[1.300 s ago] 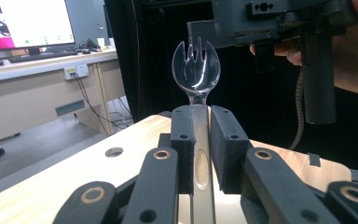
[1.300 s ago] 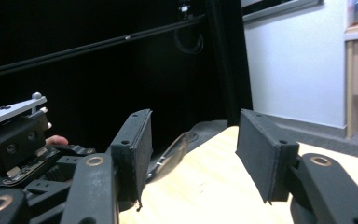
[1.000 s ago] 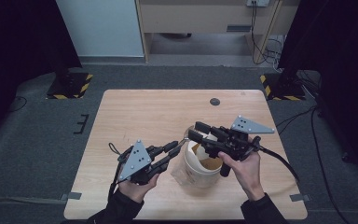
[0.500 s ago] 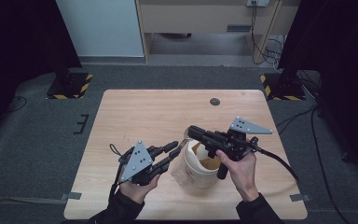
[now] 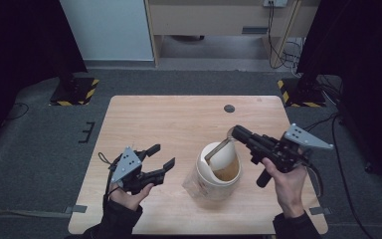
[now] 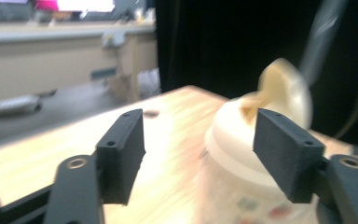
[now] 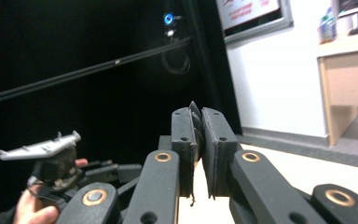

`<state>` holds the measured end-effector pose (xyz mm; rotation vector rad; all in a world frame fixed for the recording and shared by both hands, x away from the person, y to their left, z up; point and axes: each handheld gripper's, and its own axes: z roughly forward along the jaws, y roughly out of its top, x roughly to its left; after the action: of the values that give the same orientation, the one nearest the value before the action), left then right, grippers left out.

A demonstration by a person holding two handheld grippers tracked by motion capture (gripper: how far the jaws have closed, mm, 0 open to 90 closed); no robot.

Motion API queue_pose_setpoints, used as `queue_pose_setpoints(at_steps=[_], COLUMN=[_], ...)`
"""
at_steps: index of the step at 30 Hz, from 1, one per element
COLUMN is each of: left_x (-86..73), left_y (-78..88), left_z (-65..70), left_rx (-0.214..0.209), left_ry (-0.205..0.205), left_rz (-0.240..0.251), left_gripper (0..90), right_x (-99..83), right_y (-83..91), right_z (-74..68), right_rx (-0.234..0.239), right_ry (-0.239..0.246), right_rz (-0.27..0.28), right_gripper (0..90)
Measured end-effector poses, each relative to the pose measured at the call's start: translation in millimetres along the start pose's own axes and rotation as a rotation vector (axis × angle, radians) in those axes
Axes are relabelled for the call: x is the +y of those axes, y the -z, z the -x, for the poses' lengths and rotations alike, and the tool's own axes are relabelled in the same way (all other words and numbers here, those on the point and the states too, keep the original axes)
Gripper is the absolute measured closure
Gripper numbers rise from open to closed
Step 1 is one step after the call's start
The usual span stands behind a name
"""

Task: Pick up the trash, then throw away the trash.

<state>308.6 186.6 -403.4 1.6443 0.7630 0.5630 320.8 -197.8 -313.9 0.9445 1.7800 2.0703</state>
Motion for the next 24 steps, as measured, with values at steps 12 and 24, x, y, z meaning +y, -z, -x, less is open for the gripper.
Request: queue_pose_setpoints(at_steps=[12, 24], left_x=[-63.1, -80.3], left_y=[22.3, 13.8], left_z=[-72.6, -95.6], left_rx=[0.184, 0.215], left_ry=[0.188, 0.224], left_rz=[-0.196, -0.274], left_gripper=[24.3, 22.1], right_x=[0.8, -21.7], right_y=[44.7, 42.0], right_z=[12.7, 19.4], right_rx=[-0.070, -0.120], right_ry=[0.046, 0.078], right_rz=[-0.013, -0.102], right_gripper=[84.2, 84.1])
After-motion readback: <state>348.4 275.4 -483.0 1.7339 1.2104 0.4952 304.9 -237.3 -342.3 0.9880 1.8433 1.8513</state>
